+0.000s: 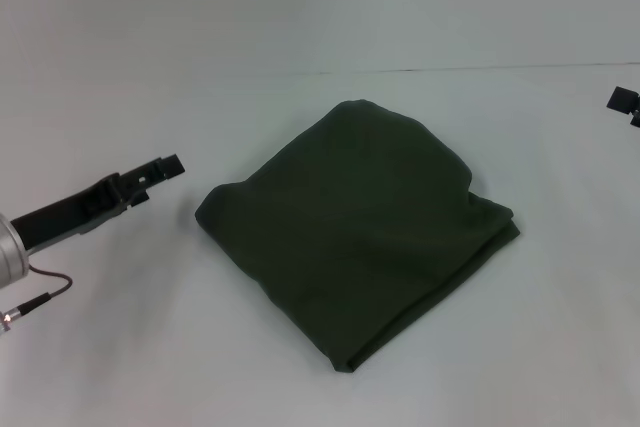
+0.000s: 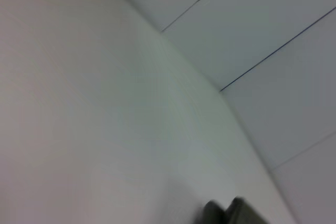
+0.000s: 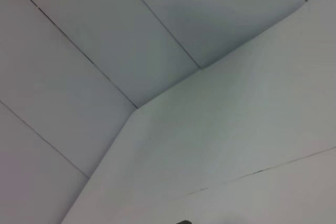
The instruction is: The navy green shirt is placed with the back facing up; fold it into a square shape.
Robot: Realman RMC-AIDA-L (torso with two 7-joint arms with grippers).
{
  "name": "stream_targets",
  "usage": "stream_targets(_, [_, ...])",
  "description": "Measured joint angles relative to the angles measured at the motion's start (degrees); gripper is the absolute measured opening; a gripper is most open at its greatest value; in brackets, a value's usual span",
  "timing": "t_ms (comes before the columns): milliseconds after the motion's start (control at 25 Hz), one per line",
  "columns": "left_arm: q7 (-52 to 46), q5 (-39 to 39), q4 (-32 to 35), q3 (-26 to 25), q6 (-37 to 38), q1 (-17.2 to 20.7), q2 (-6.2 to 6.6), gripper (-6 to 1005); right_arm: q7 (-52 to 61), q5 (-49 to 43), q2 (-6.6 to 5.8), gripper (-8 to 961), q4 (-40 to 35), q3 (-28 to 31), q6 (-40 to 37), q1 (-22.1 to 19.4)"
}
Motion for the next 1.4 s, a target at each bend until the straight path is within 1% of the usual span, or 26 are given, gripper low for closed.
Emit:
stream_targets(120, [-1.81, 2.26, -0.22, 1.21, -2.48, -0.33, -0.04, 966, 0.87, -0.02, 0.18, 909, 0.02, -0.07, 0.45, 0.25])
stream_targets(320, [-3.42, 3.26, -0.83, 4.83, -5.74, -0.85, -0.58, 965, 2.53, -0.04, 0.16, 909, -0.28, -0.56, 0.53, 1.03])
stream_targets(640, [-4.19, 3.32, -2.16, 7.15, -5.87, -1.86, -0.91, 964, 2.92, -0.03, -0.28, 908, -0.16, -0.65, 1.31, 1.86])
stream_targets(1040, [-4.24, 3.37, -3.42, 10.53, -6.45, -3.35, -1.15, 962, 2.79, -0.03, -0.29, 908, -0.13, -0.72, 1.85, 1.86])
stream_targets(1400, [-3.73, 3.30, -3.42, 11.13, -7.07, -4.10, -1.13, 961, 2.57, -0.02, -0.07, 907, -0.21, -0.64, 1.85, 1.66])
